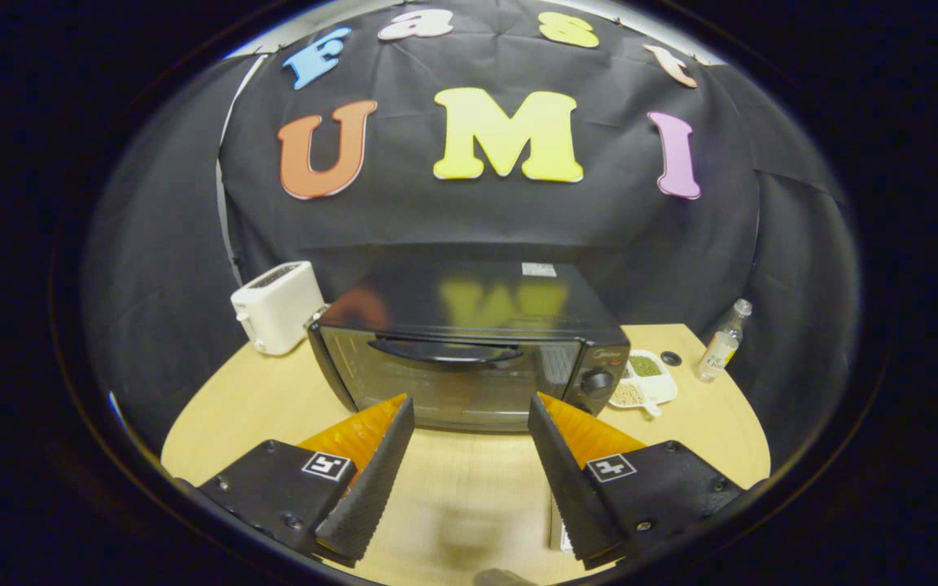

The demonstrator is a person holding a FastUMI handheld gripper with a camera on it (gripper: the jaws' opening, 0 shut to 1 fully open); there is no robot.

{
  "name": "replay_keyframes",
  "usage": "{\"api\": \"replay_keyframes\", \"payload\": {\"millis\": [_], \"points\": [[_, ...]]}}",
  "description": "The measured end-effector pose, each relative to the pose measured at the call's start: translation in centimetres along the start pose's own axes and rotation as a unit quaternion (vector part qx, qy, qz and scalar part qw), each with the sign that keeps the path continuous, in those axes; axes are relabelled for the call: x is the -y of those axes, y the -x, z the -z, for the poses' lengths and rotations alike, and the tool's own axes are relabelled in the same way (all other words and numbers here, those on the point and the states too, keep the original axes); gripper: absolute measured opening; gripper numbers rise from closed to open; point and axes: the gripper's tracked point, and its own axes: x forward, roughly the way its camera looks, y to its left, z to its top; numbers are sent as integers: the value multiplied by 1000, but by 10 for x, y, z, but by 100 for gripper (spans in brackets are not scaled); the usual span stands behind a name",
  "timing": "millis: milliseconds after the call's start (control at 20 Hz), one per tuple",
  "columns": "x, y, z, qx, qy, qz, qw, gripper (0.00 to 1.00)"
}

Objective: Open the toaster oven, put the food inside, and close the toaster oven door.

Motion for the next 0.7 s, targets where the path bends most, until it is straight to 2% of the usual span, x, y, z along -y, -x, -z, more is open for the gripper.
{"api": "replay_keyframes", "payload": {"millis": [350, 700], "points": [[72, 107, -85, 95, -12, 28, 995, 91], [156, 194, -138, 165, 0, 55, 985, 91]]}}
